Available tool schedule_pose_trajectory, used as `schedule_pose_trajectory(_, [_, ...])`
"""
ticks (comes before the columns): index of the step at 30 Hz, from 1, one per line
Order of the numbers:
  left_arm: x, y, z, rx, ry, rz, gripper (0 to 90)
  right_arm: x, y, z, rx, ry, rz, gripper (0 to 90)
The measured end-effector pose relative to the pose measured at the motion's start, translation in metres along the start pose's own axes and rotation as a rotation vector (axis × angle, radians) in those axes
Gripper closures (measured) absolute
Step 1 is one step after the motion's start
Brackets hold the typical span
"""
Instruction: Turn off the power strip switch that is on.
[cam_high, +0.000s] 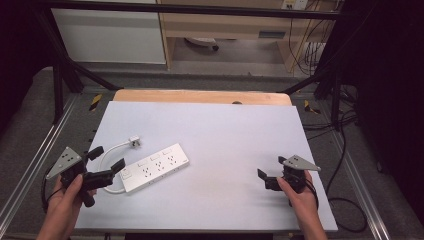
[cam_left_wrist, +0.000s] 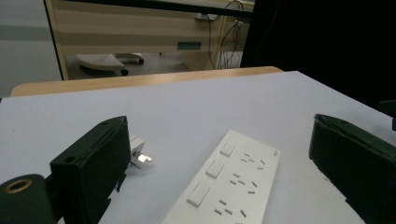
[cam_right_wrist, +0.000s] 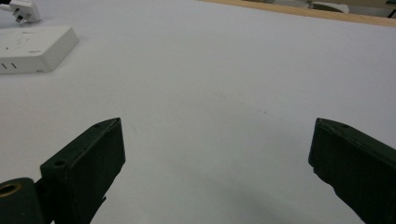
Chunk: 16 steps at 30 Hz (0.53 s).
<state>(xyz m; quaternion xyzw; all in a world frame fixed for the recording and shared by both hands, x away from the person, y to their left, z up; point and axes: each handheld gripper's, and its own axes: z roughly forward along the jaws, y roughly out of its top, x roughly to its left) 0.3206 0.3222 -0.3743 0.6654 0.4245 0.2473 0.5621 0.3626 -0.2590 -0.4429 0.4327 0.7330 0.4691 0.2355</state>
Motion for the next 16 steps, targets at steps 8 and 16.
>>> schedule_pose_trajectory(8, [0.006,-0.023,-0.004,0.016,0.013,-0.032,5.9,-0.003,-0.002,0.001,0.018,-0.026,-0.002,3.9])
schedule_pose_trajectory(16, [0.0,-0.034,0.007,0.084,0.013,0.018,6.2,-0.004,-0.011,0.014,0.143,-0.062,0.007,3.1])
